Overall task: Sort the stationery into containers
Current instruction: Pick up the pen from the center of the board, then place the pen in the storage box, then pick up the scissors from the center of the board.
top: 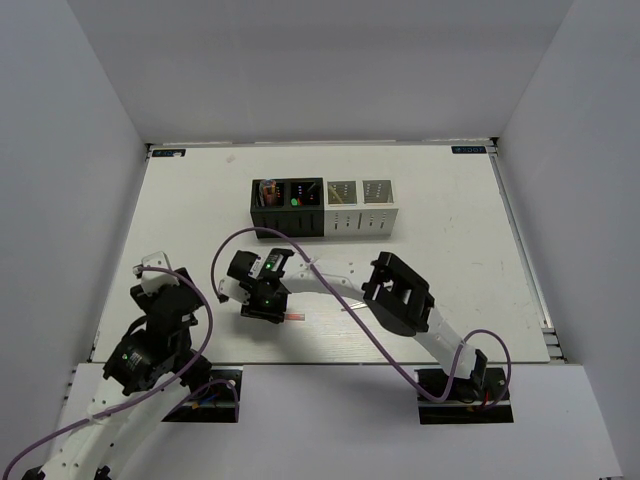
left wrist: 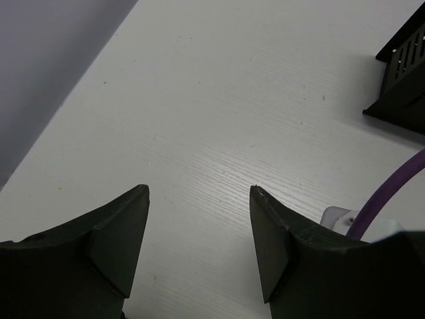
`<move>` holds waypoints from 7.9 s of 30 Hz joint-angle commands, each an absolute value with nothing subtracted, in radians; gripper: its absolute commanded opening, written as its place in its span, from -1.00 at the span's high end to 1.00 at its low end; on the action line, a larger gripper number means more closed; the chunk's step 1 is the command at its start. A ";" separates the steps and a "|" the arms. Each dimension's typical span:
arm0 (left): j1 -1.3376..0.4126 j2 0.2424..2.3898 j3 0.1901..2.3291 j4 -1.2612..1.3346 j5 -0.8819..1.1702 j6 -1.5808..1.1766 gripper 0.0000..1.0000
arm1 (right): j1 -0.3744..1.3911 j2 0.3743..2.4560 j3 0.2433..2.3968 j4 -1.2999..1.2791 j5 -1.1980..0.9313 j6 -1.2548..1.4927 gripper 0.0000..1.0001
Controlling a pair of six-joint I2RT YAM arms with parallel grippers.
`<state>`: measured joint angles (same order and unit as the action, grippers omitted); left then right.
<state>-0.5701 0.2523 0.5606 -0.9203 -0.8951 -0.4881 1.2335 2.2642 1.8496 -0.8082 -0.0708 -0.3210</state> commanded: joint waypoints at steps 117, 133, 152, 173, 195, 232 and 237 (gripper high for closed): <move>-0.563 0.497 0.558 -0.703 -0.281 -0.270 -0.56 | 0.449 1.870 1.529 -0.094 -0.448 -0.201 0.25; -0.563 0.664 0.627 -0.603 -0.008 -0.224 0.56 | 0.449 1.729 1.517 -0.216 -0.393 -0.223 1.00; -0.943 1.759 1.458 -0.568 0.237 -0.101 0.54 | 0.267 1.135 0.980 -0.772 -0.290 -0.172 0.99; -1.023 2.112 1.640 -0.390 0.137 -0.184 0.15 | 0.133 0.991 0.775 -0.687 -0.255 -0.140 0.49; -1.049 2.180 1.646 -0.439 0.075 -0.123 0.18 | 0.100 0.966 0.776 -0.703 -0.321 -0.152 0.41; -1.028 2.141 1.382 -0.565 -0.054 -0.069 0.62 | 0.072 0.956 0.776 -0.712 -0.365 -0.152 0.36; -1.009 2.145 1.370 -0.574 -0.026 -0.090 0.96 | 0.071 0.954 0.776 -0.710 -0.368 -0.153 0.36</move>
<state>-1.0332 2.0846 1.4494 -0.3908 -0.0414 -0.0765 0.0784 0.9737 0.7746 -0.7082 -0.3473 -0.1452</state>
